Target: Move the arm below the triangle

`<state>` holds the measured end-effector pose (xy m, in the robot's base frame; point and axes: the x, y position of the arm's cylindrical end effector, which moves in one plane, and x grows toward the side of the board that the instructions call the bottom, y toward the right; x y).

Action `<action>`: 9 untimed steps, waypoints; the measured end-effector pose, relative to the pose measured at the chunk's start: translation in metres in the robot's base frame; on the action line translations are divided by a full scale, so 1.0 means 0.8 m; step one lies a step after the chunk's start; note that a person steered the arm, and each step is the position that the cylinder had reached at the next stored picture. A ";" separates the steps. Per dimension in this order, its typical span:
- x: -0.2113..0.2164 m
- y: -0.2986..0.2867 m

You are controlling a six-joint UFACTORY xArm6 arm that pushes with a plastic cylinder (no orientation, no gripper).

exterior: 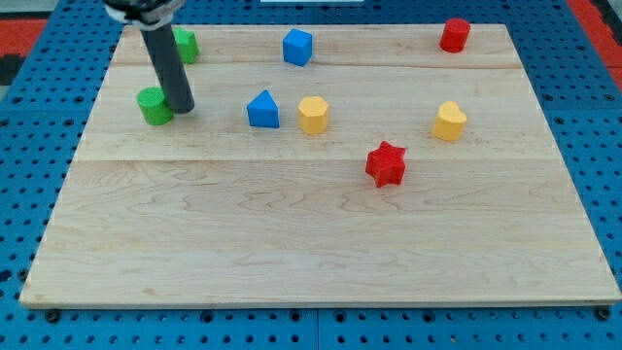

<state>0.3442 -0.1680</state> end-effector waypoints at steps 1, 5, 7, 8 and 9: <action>-0.004 -0.043; 0.131 0.115; 0.131 0.116; 0.131 0.124; 0.131 0.130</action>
<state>0.4493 -0.0640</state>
